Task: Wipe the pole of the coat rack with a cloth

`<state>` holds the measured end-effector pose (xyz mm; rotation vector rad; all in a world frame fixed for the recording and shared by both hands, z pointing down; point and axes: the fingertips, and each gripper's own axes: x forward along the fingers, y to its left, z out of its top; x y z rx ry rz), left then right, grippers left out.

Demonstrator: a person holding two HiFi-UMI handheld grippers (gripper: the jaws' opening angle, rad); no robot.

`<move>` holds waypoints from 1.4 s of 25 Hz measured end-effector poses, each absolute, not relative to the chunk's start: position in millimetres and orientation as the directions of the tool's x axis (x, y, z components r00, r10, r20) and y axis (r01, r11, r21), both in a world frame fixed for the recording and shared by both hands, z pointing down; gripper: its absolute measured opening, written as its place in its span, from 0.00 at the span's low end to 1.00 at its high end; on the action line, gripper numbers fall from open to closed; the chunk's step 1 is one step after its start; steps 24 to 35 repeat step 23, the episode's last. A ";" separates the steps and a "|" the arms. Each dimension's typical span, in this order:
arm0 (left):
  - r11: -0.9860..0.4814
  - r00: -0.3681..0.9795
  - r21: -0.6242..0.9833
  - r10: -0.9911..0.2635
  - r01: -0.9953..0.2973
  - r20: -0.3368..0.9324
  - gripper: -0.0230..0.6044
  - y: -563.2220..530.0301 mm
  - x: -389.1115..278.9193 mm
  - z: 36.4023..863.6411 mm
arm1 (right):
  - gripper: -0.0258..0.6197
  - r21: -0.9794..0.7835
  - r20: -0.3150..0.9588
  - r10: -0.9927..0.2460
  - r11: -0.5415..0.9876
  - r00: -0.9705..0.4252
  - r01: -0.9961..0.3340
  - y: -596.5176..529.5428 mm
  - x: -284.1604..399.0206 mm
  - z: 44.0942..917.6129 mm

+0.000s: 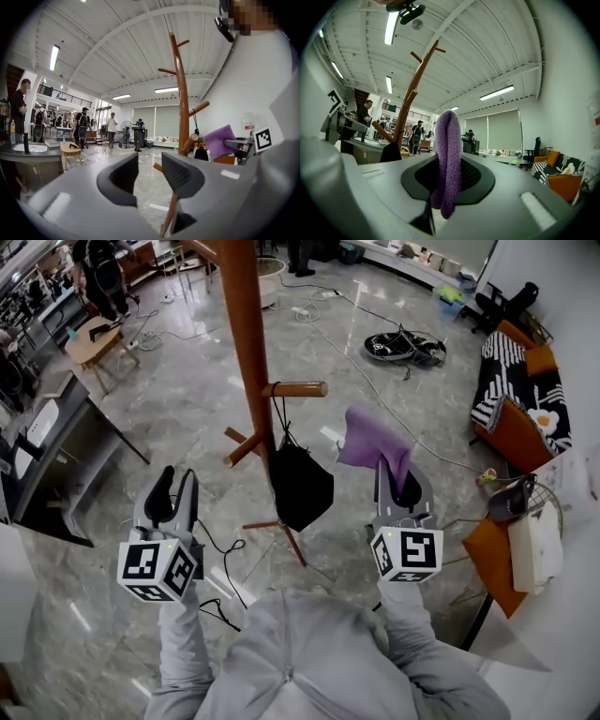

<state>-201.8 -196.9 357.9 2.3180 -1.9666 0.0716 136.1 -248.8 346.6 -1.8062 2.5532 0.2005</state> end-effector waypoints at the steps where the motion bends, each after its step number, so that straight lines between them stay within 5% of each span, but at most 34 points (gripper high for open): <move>1: -0.160 0.164 0.047 -0.981 -0.986 0.102 0.30 -197.0 -202.0 358.0 | 0.13 0.100 -0.079 -0.939 0.328 -0.336 -0.939 -249.1 135.8 346.8; 35: -0.159 0.163 0.052 -0.982 -0.986 0.095 0.30 -196.8 -204.2 356.1 | 0.13 0.101 -0.067 -0.940 0.327 -0.335 -0.940 -248.7 134.8 347.4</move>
